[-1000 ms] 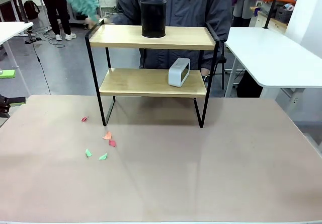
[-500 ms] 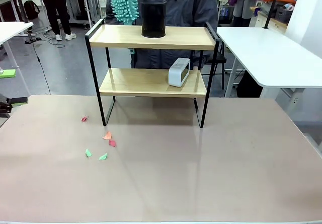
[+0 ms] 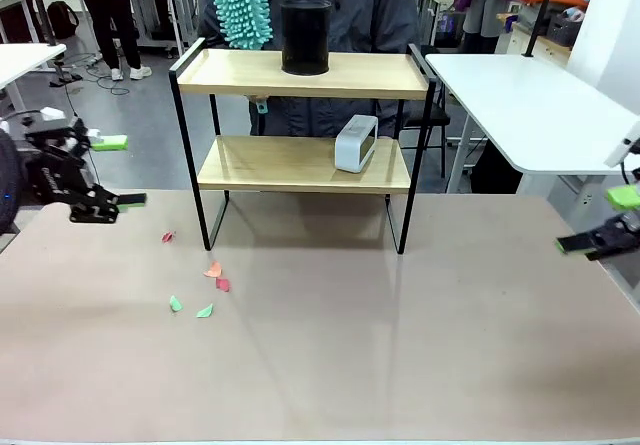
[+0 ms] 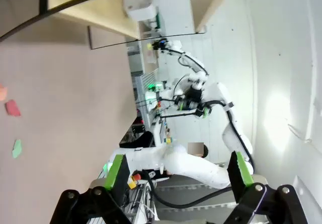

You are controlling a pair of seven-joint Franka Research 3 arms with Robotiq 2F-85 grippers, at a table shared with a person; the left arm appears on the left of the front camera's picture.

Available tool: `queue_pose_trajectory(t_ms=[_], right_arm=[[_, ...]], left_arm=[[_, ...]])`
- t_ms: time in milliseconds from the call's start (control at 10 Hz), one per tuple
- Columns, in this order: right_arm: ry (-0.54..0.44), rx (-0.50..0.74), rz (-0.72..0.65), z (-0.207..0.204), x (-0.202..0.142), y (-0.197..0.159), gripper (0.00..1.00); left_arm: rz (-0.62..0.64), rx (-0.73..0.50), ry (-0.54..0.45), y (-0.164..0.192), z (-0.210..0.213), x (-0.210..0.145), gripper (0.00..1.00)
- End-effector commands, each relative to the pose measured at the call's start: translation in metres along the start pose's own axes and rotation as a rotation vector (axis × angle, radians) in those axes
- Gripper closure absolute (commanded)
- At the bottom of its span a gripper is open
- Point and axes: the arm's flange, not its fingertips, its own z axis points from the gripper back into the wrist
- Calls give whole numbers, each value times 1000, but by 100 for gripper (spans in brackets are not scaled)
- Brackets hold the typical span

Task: Clean the shelf.
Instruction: Hand the Duster back to the human.

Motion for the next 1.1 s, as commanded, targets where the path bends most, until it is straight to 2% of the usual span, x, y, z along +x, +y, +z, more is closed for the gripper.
queue_pose_trajectory(t_ms=[0,100,200,1000], right_arm=[[-305,-174,-95,-51,-46,-4,0],[-285,-207,-86,-51,-47,-9,0],[-146,-79,-34,12,17,-4,0],[-146,-79,-34,12,17,-4,0]], left_arm=[[-4,57,28,7,-10,-14,0],[5,36,42,7,-17,-16,0],[6,29,18,6,-11,-1,0],[6,29,18,6,-11,-1,0]])
